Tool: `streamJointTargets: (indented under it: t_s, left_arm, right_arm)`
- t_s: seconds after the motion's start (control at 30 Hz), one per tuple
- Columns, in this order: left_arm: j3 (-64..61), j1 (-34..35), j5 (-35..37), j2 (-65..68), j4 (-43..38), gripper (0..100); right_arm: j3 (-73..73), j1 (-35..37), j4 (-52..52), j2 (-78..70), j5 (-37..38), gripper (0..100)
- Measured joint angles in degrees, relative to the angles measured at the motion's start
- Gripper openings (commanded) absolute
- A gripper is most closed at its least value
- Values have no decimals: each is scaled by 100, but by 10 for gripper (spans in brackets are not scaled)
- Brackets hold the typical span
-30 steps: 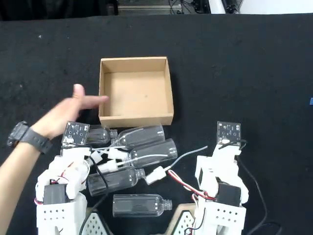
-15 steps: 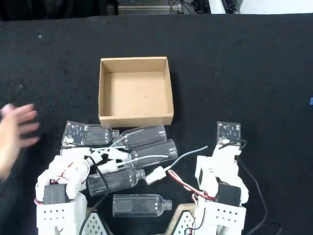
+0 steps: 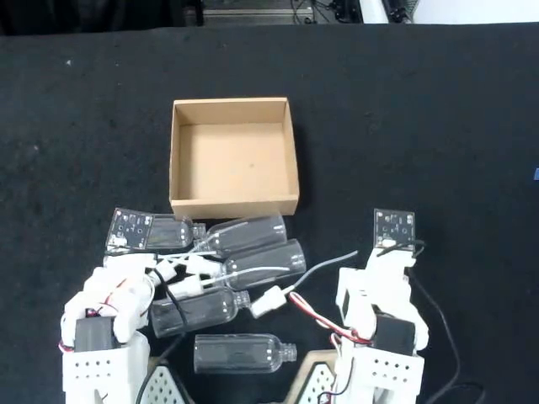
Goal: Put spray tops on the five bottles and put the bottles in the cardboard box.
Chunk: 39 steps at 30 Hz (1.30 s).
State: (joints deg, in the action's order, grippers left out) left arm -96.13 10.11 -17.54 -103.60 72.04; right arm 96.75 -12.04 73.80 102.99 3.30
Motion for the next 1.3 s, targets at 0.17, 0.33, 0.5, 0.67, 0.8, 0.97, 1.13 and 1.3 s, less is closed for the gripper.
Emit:
streamJointTargets:
  t_s: [0.17,0.33,0.5,0.67,0.8,0.97,1.13,1.3]
  left_arm:
    - [0,0,0,0,0,30]
    - [0,0,0,0,0,30]
    - [0,0,0,0,0,30]
    - [0,0,0,0,0,30]
    - [0,0,0,0,0,30]
    - [0,0,-9,-9,-53,30]
    - [0,308,-703,-9,-862,30]
    - [484,554,-993,-35,-703,45]
  right_arm:
    - [0,0,0,0,0,12]
    - [0,0,0,0,0,12]
    - [0,0,0,0,0,12]
    - [0,0,0,0,0,12]
    - [0,0,0,0,0,12]
    - [0,0,0,0,0,12]
    - [0,0,-18,0,0,12]
    - [0,0,-141,0,0,12]
